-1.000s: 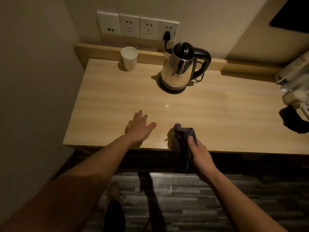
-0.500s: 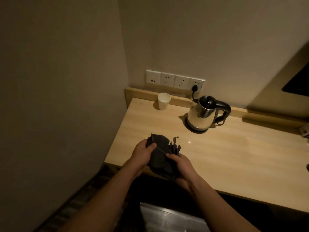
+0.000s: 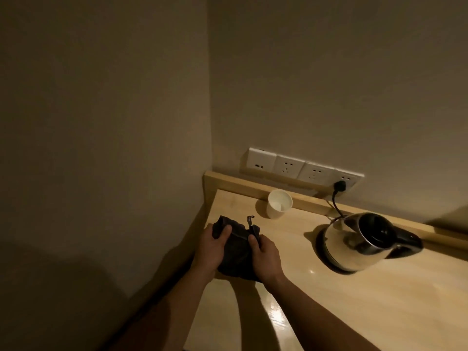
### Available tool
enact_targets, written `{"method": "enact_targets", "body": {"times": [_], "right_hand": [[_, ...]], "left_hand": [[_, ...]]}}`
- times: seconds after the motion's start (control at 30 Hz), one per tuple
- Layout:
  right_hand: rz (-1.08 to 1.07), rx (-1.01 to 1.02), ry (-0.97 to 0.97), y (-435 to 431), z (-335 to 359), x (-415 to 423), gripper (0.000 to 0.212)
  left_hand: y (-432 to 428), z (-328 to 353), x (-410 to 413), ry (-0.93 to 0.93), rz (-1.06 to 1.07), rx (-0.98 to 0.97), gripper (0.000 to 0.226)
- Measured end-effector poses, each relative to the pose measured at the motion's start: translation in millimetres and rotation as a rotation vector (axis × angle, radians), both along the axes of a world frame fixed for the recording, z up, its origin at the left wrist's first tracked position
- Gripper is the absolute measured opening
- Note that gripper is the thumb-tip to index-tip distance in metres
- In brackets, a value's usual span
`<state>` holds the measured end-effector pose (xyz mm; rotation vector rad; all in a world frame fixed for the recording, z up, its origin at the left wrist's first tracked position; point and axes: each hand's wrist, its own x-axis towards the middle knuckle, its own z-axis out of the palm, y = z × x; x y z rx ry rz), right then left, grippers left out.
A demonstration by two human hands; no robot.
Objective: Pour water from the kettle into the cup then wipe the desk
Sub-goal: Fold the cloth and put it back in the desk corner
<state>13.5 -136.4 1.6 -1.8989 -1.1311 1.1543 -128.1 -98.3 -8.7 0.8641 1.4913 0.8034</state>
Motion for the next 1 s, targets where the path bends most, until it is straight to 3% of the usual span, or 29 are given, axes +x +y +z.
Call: {"method": "enact_targets", "body": {"times": [0.13, 0.2, 0.27, 0.47, 0.57, 0.63, 0.73, 0.83, 0.9, 1.0], "right_hand": [[-0.089, -0.041, -0.014, 62.4, -23.2, -4.3, 0.039], [-0.132, -0.06, -0.022, 87.5, -35.9, -1.2, 0.036], [-0.15, -0.042, -0.046, 106.7, -44.3, 0.9, 0.023], [-0.128, -0.042, -0.139, 124.7, -65.8, 2.2, 0.009], [0.009, -0.003, -0.28, 106.2, -66.7, -1.2, 0.045], [0.105, 0.052, -0.5, 92.8, -67.4, -4.5, 0.07], [0.287, 0.163, -0.706, 84.7, -66.8, -7.9, 0.071], [0.49, 0.091, -0.778, 89.4, -76.1, -1.8, 0.067], [0.542, 0.001, -0.801, 93.2, -87.3, 6.1, 0.068], [0.56, -0.048, -0.797, 97.5, -95.7, 12.6, 0.072]], "left_hand": [[64.8, -15.5, -2.9, -0.051, -0.039, -0.084, 0.012], [91.0, -26.7, -0.4, -0.048, -0.084, -0.097, 0.025], [113.6, -36.3, 5.2, 0.003, -0.1, -0.08, 0.037], [143.7, -60.7, 17.4, 0.216, -0.207, 0.013, 0.042], [132.2, -70.4, 12.6, 0.317, -0.255, 0.084, 0.053], [121.6, -75.4, 7.6, 0.446, -0.261, 0.173, 0.063], [109.4, -82.2, 0.6, 0.685, -0.354, 0.372, 0.068], [108.6, -91.6, -0.8, 1.003, -0.676, 0.566, 0.066], [112.6, -99.2, -2.1, 1.122, -0.857, 0.467, 0.074], [117.1, -108.9, -5.7, 1.144, -0.895, 0.362, 0.074]]}}
